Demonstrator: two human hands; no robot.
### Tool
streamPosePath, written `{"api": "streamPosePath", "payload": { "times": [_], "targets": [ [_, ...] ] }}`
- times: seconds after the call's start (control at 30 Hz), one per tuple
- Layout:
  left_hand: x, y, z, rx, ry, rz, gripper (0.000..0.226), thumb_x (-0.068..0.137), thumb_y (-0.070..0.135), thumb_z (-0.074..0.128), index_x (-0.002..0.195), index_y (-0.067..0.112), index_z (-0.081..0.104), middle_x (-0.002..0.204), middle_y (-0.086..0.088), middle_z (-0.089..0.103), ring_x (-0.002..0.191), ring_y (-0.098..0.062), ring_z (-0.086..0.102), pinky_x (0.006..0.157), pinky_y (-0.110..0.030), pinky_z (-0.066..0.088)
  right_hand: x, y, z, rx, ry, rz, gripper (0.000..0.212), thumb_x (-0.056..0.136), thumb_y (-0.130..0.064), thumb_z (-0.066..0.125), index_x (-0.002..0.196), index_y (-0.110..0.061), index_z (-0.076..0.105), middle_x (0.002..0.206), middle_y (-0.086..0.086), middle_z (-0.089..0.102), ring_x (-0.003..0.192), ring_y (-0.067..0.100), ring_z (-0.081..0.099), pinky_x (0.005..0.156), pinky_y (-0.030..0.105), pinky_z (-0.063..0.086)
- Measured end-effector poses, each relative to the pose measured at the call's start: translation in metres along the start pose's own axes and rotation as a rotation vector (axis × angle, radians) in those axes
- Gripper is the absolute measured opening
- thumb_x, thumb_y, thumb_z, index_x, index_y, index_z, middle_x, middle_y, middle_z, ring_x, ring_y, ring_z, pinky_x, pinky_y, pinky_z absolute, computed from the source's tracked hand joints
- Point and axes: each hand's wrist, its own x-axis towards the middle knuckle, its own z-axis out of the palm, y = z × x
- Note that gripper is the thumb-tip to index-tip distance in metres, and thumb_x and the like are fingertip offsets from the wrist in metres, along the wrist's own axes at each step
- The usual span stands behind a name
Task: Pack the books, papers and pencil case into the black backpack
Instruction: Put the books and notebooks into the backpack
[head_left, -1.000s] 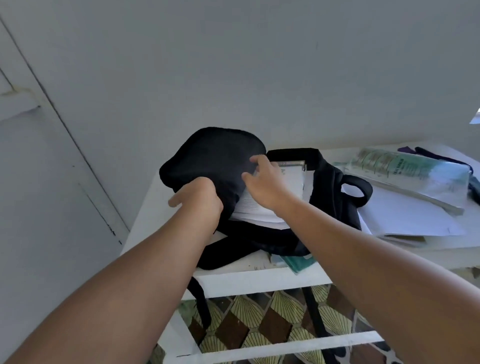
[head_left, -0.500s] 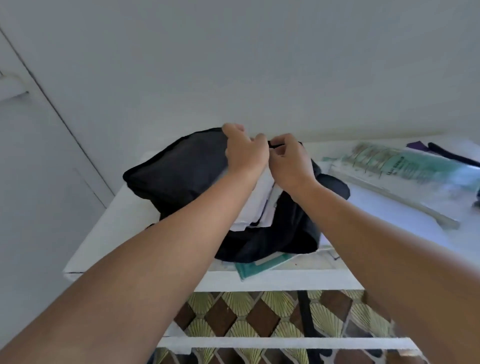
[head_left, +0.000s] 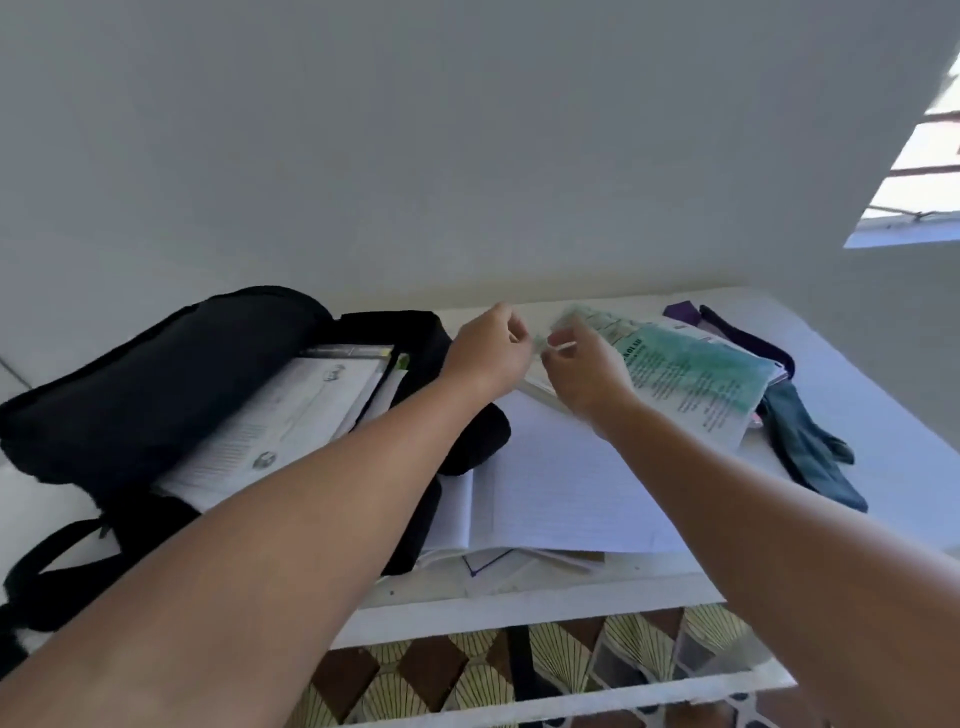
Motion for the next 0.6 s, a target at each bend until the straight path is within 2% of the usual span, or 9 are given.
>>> {"api": "streamPosePath", "payload": {
  "times": [0.07,0.13,0.27,0.33,0.4,0.47,0.53,0.6],
  "targets": [
    [0.006,0.004,0.011,0.058,-0.059,0.038,0.015,0.094,0.034,0.063,0.098,0.02,0.063,0.093,0.004,0.067,0.09,-0.022,0.065,0.081,-0.039,0.057,0.004,0.01,-0.005,-0.024,0.006,0.02,0.025,0.101,-0.027,0.055,0.126,-0.024,0.06,0.107,-0.003,0.068,0.086,0.013,0.063,0.062,0.025,0.047],
    [0.01,0.008,0.023,0.128,-0.137,0.07,0.022,0.093,0.036,0.065,0.104,0.018,0.062,0.099,0.002,0.067,0.094,-0.025,0.064,0.084,-0.039,0.055,0.005,0.018,-0.013,-0.053,0.014,0.051,0.026,0.101,-0.027,0.056,0.127,-0.024,0.06,0.106,-0.002,0.066,0.088,0.015,0.061,0.064,0.027,0.046],
    [0.009,0.009,0.039,0.403,-0.411,0.07,0.039,0.086,0.036,0.077,0.113,0.017,0.057,0.108,-0.003,0.059,0.107,-0.026,0.064,0.084,-0.037,0.051,0.01,0.037,-0.023,-0.08,0.033,0.105,0.031,0.1,-0.026,0.059,0.13,-0.022,0.059,0.114,0.002,0.067,0.098,0.021,0.063,0.079,0.031,0.049],
    [0.009,0.007,0.046,0.544,-0.458,0.096,0.055,0.079,0.041,0.085,0.119,0.014,0.059,0.116,-0.004,0.063,0.11,-0.027,0.063,0.088,-0.037,0.052,0.013,0.051,-0.029,-0.118,0.025,0.125,0.034,0.099,-0.027,0.063,0.132,-0.021,0.058,0.121,0.004,0.066,0.105,0.023,0.062,0.087,0.034,0.052],
    [0.013,0.011,0.049,0.644,-0.484,0.115,0.067,0.074,0.048,0.088,0.123,0.012,0.061,0.119,-0.006,0.066,0.104,-0.026,0.064,0.088,-0.036,0.055,0.019,0.066,-0.04,-0.202,0.067,0.15,0.038,0.098,-0.031,0.067,0.134,-0.023,0.058,0.133,0.01,0.059,0.118,0.027,0.056,0.102,0.042,0.05],
    [0.019,0.016,0.048,0.704,-0.518,0.105,0.072,0.071,0.051,0.089,0.124,0.011,0.062,0.118,-0.007,0.068,0.103,-0.026,0.065,0.09,-0.037,0.056,0.025,0.077,-0.055,-0.339,0.136,0.213,0.045,0.097,-0.035,0.067,0.138,-0.026,0.054,0.143,0.015,0.047,0.132,0.033,0.043,0.112,0.048,0.038],
    [0.025,0.021,0.051,0.723,-0.546,0.078,0.077,0.069,0.053,0.09,0.127,0.012,0.062,0.12,-0.006,0.068,0.106,-0.026,0.066,0.093,-0.039,0.056,0.028,0.087,-0.072,-0.437,0.228,0.299,0.056,0.094,-0.037,0.068,0.142,-0.024,0.043,0.144,0.017,0.036,0.136,0.037,0.033,0.113,0.052,0.034],
    [0.028,0.025,0.054,0.748,-0.562,0.054,0.082,0.066,0.052,0.092,0.131,0.011,0.062,0.124,-0.006,0.069,0.109,-0.026,0.066,0.095,-0.04,0.056,0.029,0.099,-0.083,-0.397,0.295,0.37,0.071,0.089,-0.037,0.072,0.144,-0.017,0.03,0.144,0.019,0.029,0.135,0.04,0.029,0.112,0.052,0.034]
  ]
}}
